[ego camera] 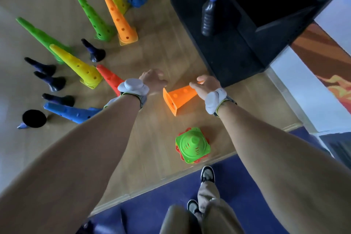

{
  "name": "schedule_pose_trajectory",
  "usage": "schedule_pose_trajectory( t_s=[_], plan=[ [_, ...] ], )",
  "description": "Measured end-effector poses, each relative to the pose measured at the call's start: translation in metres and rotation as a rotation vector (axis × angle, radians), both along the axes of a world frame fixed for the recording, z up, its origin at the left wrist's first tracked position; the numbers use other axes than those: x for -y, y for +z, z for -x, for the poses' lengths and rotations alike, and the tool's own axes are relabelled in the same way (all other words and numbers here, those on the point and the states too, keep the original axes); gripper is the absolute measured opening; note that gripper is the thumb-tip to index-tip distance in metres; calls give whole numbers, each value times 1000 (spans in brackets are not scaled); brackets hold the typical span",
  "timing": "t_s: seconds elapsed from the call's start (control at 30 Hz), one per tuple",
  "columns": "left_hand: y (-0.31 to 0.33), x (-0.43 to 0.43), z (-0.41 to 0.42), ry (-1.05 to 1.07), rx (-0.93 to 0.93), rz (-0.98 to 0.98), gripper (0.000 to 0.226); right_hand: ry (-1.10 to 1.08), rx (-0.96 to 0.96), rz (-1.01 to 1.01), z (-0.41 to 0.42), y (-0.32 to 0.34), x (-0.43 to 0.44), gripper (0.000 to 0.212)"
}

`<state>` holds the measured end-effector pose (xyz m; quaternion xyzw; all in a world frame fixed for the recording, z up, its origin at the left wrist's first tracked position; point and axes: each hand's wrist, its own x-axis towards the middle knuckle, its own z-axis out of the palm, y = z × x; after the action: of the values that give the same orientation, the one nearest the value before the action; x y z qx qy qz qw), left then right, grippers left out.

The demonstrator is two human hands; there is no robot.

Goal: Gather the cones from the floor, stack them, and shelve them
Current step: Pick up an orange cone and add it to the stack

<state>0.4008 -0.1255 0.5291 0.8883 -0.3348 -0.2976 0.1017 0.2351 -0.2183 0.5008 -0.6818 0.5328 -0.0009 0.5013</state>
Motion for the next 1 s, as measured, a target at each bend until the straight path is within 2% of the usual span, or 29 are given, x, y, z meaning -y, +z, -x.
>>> schedule_pose_trajectory(
  t_s=[0.13, 0.33, 0.43, 0.5, 0.67, 0.77, 0.9, 1.0],
  plan=[
    [-32, 54, -41, -74, 11, -14, 47, -61, -14, -57, -34, -29, 38, 53],
    [-100, 143, -130, -240, -50, -110, 44, -272, -70, -173, -117, -91, 86, 53],
    [-143, 179, -158, -307, -109, -114, 56, -408, -45, -226, -154, -125, 107, 43],
    [-181, 200, -179, -379, -173, -134, 62, -512, -70, -282, -180, -156, 120, 52],
    [-251, 219, -226, -525, -183, -235, 47, -606, -177, -324, -222, -226, 124, 60],
    [-302, 234, -247, -603, -190, -265, 56, -666, -181, -358, -238, -286, 128, 68],
    [-399, 264, -268, -712, -136, -310, 43, -762, -202, -367, -250, -376, 145, 76],
    [-481, 281, -281, -757, -91, -306, 40, -796, -217, -332, -258, -464, 158, 102]
  ],
)
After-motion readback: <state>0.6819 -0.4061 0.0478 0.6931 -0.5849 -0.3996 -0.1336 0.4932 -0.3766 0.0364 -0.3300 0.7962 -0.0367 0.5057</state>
